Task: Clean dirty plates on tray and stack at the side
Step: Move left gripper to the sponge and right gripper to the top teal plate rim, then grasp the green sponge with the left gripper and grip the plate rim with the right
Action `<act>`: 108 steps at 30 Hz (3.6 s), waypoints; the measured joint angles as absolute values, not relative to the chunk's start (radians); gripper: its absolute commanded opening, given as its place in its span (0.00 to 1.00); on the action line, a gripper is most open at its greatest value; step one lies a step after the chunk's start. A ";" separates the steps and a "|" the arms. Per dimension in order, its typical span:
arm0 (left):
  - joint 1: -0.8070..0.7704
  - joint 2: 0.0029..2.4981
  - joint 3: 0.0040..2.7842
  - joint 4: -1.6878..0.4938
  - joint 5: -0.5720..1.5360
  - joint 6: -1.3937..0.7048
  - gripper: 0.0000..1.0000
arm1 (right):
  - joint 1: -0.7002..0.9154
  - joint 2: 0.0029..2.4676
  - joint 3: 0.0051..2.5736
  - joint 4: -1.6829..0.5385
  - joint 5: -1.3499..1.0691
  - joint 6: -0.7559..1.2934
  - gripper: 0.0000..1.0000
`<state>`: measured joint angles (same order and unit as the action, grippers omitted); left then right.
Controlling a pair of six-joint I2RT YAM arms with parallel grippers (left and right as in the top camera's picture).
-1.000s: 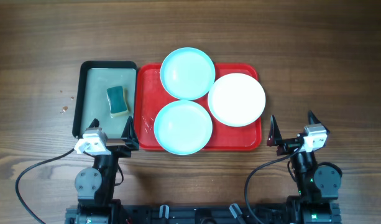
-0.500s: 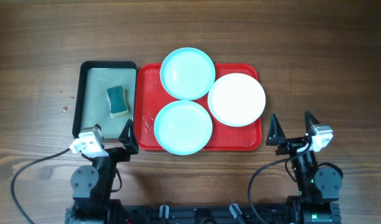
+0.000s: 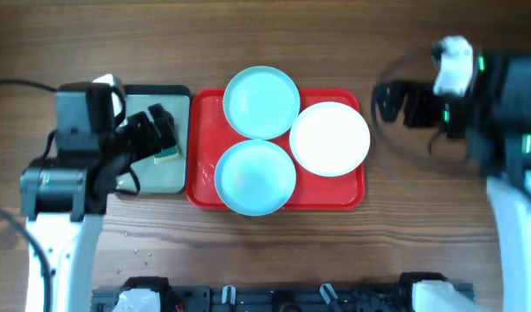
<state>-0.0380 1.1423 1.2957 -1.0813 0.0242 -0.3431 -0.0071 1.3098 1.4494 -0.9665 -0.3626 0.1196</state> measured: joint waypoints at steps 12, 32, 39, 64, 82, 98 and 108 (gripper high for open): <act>0.015 1.263 1.293 -1.103 -0.038 -0.350 0.45 | 0.267 1.683 1.568 -0.925 -0.249 0.132 0.69; 0.016 1.399 1.287 -1.054 -0.063 -0.351 0.49 | 0.332 2.098 1.560 -0.598 -0.201 0.073 0.28; 0.016 1.399 1.287 -1.054 -0.065 -0.351 0.49 | 0.342 2.156 1.559 -0.574 -0.218 0.102 0.04; 0.016 1.642 1.042 -0.599 -0.040 -0.179 0.54 | 0.366 2.156 1.559 -0.569 -0.228 0.107 0.05; 0.016 1.754 1.032 -0.551 -0.085 -0.150 0.45 | 0.366 2.156 1.559 -0.567 -0.228 0.107 0.05; 0.020 1.699 0.977 -0.487 -0.089 -0.131 0.04 | 0.366 2.156 1.559 -0.563 -0.228 0.107 0.04; 0.020 1.245 0.976 -0.584 -0.061 -0.016 0.04 | 0.366 2.156 1.559 -0.560 -0.228 0.107 0.04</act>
